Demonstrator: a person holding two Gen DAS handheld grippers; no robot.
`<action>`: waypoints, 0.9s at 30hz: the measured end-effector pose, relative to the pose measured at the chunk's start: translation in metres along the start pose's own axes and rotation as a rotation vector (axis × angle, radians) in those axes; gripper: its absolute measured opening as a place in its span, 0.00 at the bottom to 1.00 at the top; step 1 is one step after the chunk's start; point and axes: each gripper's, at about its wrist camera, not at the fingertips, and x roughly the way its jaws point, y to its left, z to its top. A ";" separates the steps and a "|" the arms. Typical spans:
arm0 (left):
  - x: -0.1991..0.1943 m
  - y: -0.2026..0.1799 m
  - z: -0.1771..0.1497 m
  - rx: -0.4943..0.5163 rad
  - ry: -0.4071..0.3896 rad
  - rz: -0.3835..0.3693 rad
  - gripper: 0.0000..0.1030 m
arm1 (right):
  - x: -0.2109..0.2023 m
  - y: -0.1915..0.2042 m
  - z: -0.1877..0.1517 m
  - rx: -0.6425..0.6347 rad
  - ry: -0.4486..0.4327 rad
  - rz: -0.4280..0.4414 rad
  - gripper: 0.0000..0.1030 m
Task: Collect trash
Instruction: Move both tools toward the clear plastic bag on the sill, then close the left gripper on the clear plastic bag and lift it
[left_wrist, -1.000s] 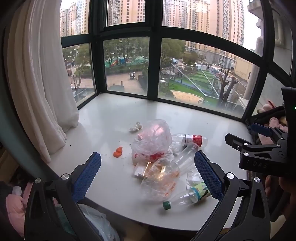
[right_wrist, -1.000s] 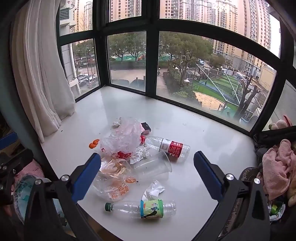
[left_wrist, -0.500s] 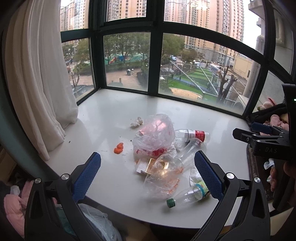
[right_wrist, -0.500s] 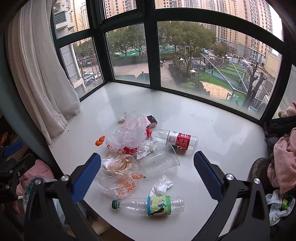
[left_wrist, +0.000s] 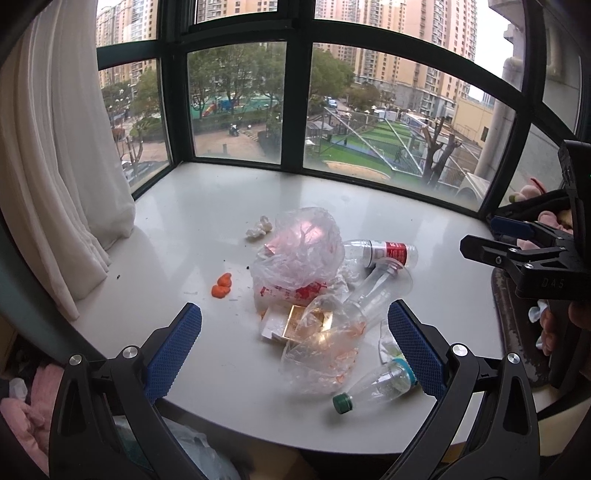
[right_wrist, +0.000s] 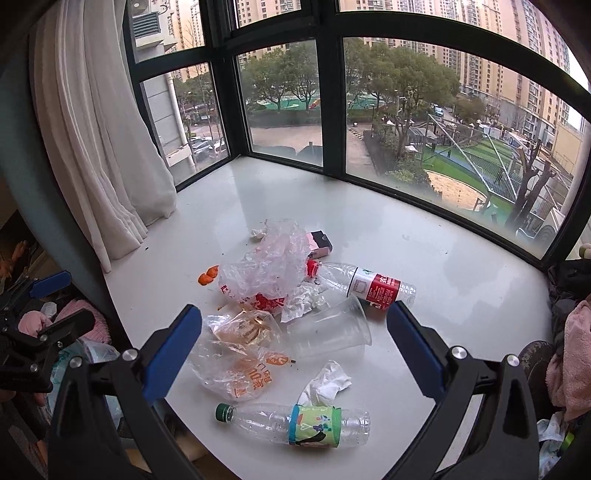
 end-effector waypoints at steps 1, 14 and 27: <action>0.004 0.001 -0.003 0.006 0.011 -0.009 0.96 | 0.003 0.002 -0.001 -0.028 0.000 0.035 0.94; 0.062 0.007 -0.035 0.071 0.149 -0.059 0.96 | 0.066 0.033 -0.036 -0.402 0.171 0.314 0.94; 0.103 0.005 -0.040 0.105 0.229 -0.060 0.95 | 0.124 0.030 -0.045 -0.567 0.253 0.426 0.94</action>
